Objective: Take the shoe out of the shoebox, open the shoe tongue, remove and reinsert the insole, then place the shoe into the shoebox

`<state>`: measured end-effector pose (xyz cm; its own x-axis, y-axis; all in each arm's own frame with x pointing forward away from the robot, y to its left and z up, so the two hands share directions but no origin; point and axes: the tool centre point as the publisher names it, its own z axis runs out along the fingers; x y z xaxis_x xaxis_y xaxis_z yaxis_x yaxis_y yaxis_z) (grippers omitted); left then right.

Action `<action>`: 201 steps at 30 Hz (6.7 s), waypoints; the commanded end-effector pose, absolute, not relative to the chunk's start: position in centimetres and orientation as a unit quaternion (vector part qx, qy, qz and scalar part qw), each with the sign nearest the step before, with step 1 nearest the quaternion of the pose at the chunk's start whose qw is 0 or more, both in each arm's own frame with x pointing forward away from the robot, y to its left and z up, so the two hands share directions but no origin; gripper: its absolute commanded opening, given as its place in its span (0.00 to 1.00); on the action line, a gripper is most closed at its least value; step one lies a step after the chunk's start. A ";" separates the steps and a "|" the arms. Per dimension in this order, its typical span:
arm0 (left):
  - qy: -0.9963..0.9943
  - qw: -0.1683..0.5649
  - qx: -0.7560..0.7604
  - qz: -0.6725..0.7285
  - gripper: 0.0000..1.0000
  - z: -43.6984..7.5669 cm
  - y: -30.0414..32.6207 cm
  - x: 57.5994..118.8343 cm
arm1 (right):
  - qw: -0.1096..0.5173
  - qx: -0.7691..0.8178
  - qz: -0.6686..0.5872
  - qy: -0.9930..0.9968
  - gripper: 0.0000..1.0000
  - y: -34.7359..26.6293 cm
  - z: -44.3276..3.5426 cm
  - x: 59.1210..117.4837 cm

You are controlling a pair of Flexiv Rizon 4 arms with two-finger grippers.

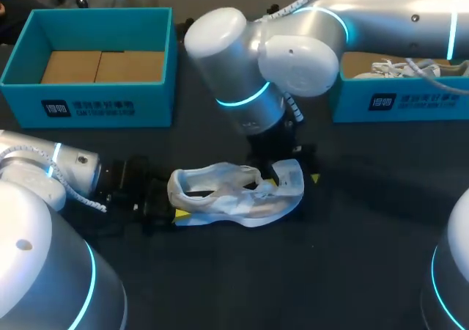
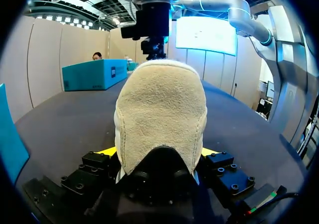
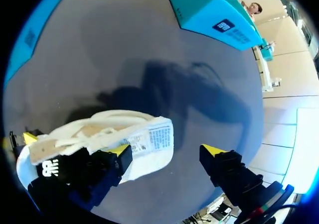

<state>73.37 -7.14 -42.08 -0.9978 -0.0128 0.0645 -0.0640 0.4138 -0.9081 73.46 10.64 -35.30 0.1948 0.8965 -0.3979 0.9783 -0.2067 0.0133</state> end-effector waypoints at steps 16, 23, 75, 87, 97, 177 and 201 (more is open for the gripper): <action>-0.841 0.024 0.023 0.539 0.00 -42.5 -7.1 73.7 | 0.206 0.819 -0.108 0.525 1.00 14.1 -30.1 74.9; -0.841 0.024 0.023 0.539 0.00 -42.5 -7.1 73.7 | 0.226 0.794 -0.097 0.556 1.00 15.6 -28.2 75.6; -0.841 0.024 0.023 0.539 0.00 -42.5 -7.1 73.7 | 0.046 0.256 0.035 0.965 0.00 27.7 -27.5 73.9; -0.841 0.024 0.023 0.539 0.00 -42.5 -7.1 73.7 | 0.046 0.256 0.035 0.965 0.00 27.7 -27.5 73.9; -0.841 0.024 0.023 0.539 0.00 -42.5 -7.1 73.7 | 0.062 0.211 0.010 0.975 0.00 26.4 -29.4 73.4; -0.841 0.024 0.023 0.539 0.00 -42.5 -7.1 73.7 | 0.003 0.097 0.005 0.995 0.46 25.4 -40.0 74.9; -0.841 0.024 0.023 0.539 0.00 -42.5 -7.1 73.7 | -0.063 0.120 0.001 0.991 0.00 25.7 -42.9 71.6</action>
<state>73.35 -7.12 -42.15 -0.9979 -0.0112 0.0638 -0.0627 0.4142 -0.9080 72.93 25.79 -40.77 -0.9630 0.2350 0.1322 0.2360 0.9717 -0.0081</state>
